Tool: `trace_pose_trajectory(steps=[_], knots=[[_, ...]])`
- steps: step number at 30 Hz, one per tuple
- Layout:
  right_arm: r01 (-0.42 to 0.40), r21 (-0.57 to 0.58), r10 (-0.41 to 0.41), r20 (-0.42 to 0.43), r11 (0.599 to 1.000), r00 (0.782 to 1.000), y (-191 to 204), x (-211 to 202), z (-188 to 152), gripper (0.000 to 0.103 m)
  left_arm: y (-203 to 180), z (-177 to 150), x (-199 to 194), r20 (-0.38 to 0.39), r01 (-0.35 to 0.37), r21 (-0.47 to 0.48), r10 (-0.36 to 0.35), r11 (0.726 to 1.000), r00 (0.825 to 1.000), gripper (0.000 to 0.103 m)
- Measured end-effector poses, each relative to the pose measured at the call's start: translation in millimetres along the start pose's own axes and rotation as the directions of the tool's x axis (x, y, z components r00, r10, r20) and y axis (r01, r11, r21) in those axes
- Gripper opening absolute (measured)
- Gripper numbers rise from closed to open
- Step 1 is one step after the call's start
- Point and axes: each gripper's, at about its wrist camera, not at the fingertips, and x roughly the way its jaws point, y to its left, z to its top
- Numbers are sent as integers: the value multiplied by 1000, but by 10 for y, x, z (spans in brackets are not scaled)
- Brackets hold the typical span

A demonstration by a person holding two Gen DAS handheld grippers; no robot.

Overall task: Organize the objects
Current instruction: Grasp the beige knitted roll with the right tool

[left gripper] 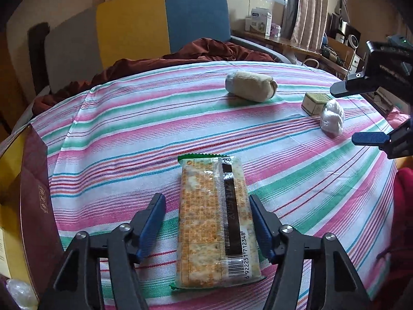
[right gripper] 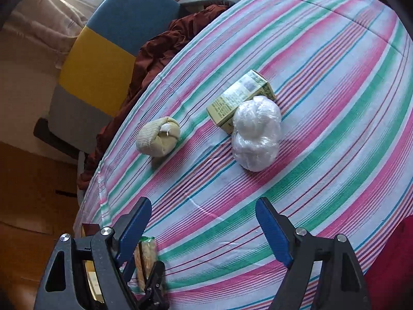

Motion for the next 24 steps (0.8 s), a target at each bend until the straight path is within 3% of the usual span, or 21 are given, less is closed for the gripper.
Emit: trace_pose_trajectory(steps=[3, 6, 11, 15, 19, 21, 23, 24], knots=[[46, -141, -49, -17, 989, 999, 275, 49, 5, 84, -4, -8, 6, 9, 1, 1, -1, 1000, 1000, 64], [109, -326, -118, -9, 939, 993, 621, 152, 75, 84, -3, -17, 5, 15, 4, -1, -3, 1000, 1000, 64], [219, -593, -237, 48, 775, 970, 1192, 519, 288, 84, 15, -32, 3, 25, 8, -4, -8, 1000, 1000, 64], [284, -679, -328, 68, 677, 942, 1408, 974, 480, 84, 38, -44, 5, 34, 22, -15, -21, 1000, 999, 64], [322, -708, -413, 48, 628, 910, 1444, 1392, 609, 84, 52, -52, 7, 42, 31, -22, -30, 999, 999, 64], [292, -702, -405, 6, 649, 914, 1428, 1494, 610, 70, 60, -56, 10, 45, 34, -24, -33, 999, 998, 64], [300, -705, -403, 22, 643, 915, 1407, 1479, 532, 66, 62, -56, 10, 47, 35, -25, -34, 999, 998, 64], [298, -710, -400, 25, 639, 916, 1387, 1437, 480, 60, 63, -59, 10, 48, 35, -25, -34, 999, 998, 64]])
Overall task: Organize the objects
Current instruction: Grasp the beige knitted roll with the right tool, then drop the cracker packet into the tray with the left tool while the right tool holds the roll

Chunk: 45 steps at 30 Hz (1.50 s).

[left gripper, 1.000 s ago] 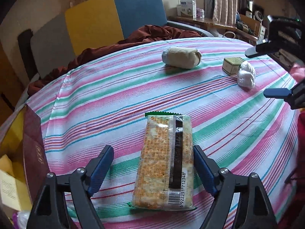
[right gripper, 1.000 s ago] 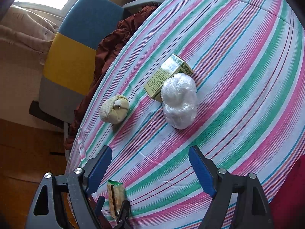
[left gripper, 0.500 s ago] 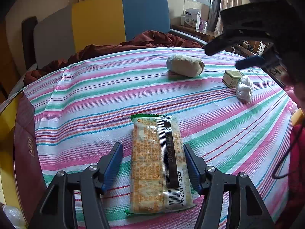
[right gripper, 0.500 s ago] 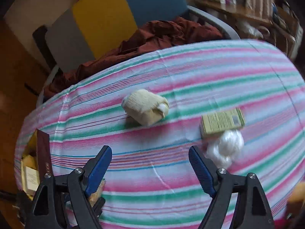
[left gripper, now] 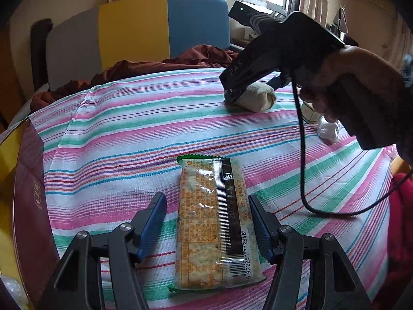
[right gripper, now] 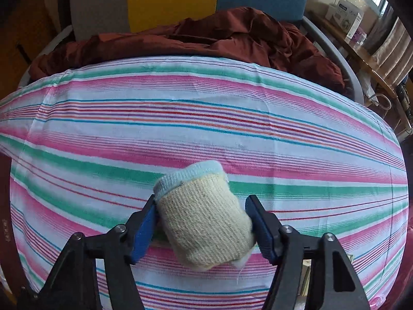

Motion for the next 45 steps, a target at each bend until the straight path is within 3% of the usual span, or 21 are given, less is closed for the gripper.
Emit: trace_pose_trajectory(steps=[5, 11, 14, 20, 31, 37, 45], knots=[[-43, 27, 43, -27, 999, 999, -49, -237, -444, 52, -3, -6, -12, 3, 7, -6, -7, 1000, 1000, 64], [-125, 120, 131, -51, 985, 990, -69, -526, -1151, 52, -17, -7, -19, 2, 3, -4, -3, 1000, 1000, 64], [-144, 148, 151, -36, 978, 988, -58, -576, -1316, 52, -20, -1, -14, 2, -4, 0, 4, 1000, 1000, 63], [-164, 177, 171, -21, 970, 985, -128, -571, -1312, 52, 8, 11, -16, 5, -49, -5, 49, 999, 999, 49], [-117, 111, 116, 12, 987, 993, -114, -618, -1265, 51, -54, -43, -81, -1, -101, 20, 101, 995, 995, 48], [-135, 110, 131, 39, 985, 991, -126, -665, -1241, 51, -41, -107, -171, -6, -115, 3, 115, 993, 993, 48], [-120, 71, 119, 17, 990, 993, 36, -557, -1177, 51, -86, -222, -409, -18, -120, 12, 121, 993, 993, 48]])
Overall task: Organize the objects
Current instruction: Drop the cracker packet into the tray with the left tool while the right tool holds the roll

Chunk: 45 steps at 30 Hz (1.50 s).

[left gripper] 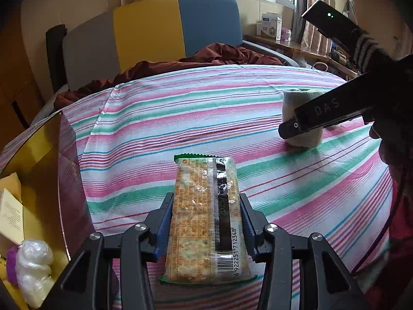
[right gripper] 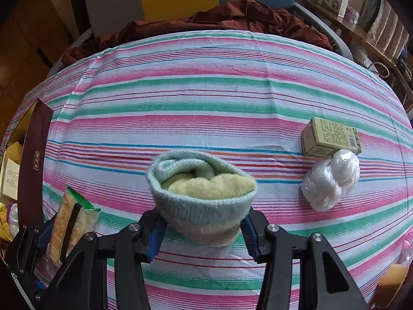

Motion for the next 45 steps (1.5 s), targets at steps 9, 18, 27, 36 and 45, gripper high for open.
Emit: trace_pose_trajectory(steps=[9, 18, 27, 36, 45], knots=[[16, -7, -16, -1, 1000, 1000, 44, 8, -30, 51, 103, 81, -457, 73, 1, -21, 1, 1000, 997, 48], [26, -17, -26, 1, 1000, 1000, 45, 21, -29, 51, 352, 218, -1025, 174, -74, -56, 83, 996, 981, 48], [47, -37, -47, 4, 998, 999, 80, 16, -41, 51, 838, 198, -1358, 205, -177, -137, 203, 975, 958, 48], [67, -54, -67, 7, 996, 998, 119, 25, -50, 52, 1263, 52, -1464, 192, -245, -210, 286, 946, 939, 48], [93, -73, -93, 10, 993, 996, 159, 50, -61, 52, 1588, -81, -1378, 138, -269, -245, 308, 932, 941, 48]])
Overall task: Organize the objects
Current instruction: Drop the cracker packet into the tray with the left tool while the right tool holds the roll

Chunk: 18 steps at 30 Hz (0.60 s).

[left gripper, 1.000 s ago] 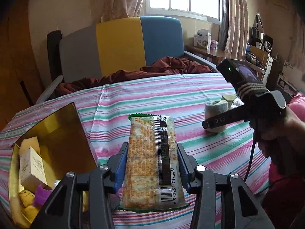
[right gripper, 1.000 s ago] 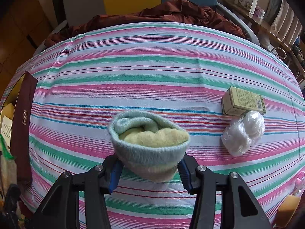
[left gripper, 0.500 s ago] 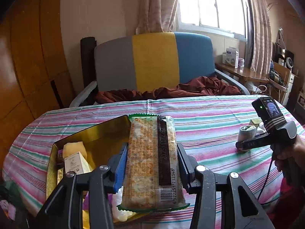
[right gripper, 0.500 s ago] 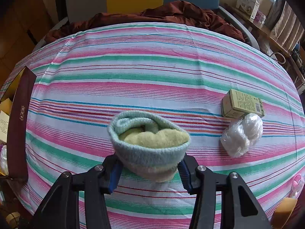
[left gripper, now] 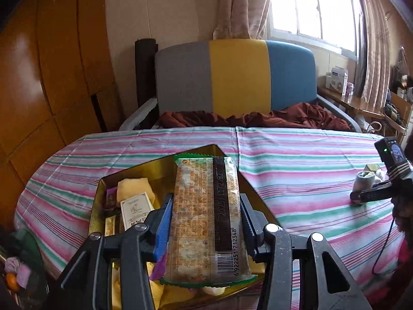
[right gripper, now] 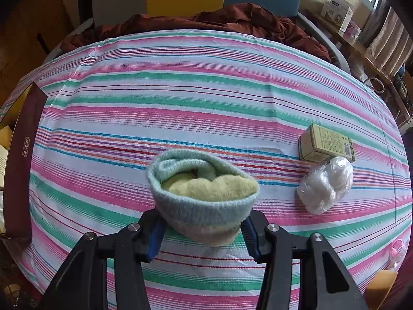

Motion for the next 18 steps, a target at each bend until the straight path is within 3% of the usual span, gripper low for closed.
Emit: trace_pose_trajectory(steps=[7, 13, 18], knots=[[20, -20, -19, 3, 1000, 1000, 9, 6, 0, 51, 664, -18, 398, -145, 48, -205, -79, 978, 986, 48], [22, -24, -22, 3, 999, 1000, 17, -12, -9, 52, 956, 172, 622, -158, 47, -258, -90, 965, 983, 48], [21, -26, -21, 4, 999, 1000, 14, -15, -4, 52, 961, 307, 930, -196, 33, -247, -83, 969, 977, 48]])
